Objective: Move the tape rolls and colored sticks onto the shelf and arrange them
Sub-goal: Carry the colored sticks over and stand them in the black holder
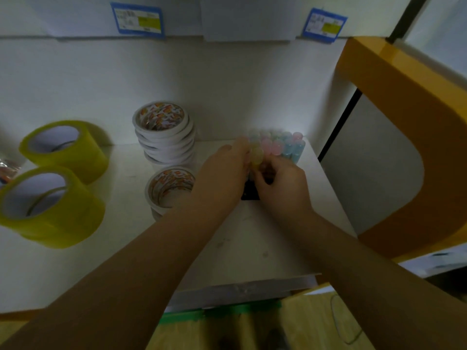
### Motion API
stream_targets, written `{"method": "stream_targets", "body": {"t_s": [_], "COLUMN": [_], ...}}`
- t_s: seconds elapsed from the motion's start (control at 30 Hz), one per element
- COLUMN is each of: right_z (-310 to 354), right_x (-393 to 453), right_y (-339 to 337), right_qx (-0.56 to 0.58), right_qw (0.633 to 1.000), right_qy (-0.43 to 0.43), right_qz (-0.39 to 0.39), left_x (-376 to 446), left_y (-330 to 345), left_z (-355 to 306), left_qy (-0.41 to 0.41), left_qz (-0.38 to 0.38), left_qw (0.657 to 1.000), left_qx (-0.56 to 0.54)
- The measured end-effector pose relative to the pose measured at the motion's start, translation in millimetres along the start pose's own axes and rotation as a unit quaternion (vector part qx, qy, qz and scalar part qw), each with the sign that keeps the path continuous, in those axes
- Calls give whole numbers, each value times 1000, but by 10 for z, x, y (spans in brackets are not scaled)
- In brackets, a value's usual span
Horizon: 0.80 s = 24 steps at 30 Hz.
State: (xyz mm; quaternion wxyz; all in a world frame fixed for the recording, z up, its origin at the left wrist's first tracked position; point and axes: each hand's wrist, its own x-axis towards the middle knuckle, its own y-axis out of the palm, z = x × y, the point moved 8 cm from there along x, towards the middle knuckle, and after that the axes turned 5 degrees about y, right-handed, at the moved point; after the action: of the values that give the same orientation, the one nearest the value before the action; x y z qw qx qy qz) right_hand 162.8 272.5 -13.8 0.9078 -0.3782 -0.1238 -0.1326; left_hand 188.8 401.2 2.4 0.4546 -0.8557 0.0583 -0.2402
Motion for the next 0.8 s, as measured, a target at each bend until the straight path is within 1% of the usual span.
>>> {"method": "stream_targets", "body": {"t_s": [0.17,0.4,0.57,0.67,0.73,0.8], "right_z": [8,36,18,-29,-33,9], "right_x": [-14,-11,-22,-71,-150,-271], "right_y": [3,-27,-52,-44,-85,-208], "right_qx": [-9,-24,-16,-13,-27,-35], "right_qw": [1000,1000,999,997,997,998], "right_qy": [-7,10,40,63,57,39], "right_qz": [-13,2,12,33,37,26], "left_x": [21,-11,-124,-223,-330,-455], "left_y": [45,36,-15,-68,-176,-337], "left_z": [6,-19,-24,-75,-181,-350], "left_qy": [4,-3,-55,-82,-73,-16], "left_qz": [0,-3,-1,12,-13,-69], "left_qw": [1000,1000,996,990,988,988], "left_qx": [4,-4,-68,-112,-134,-135]}}
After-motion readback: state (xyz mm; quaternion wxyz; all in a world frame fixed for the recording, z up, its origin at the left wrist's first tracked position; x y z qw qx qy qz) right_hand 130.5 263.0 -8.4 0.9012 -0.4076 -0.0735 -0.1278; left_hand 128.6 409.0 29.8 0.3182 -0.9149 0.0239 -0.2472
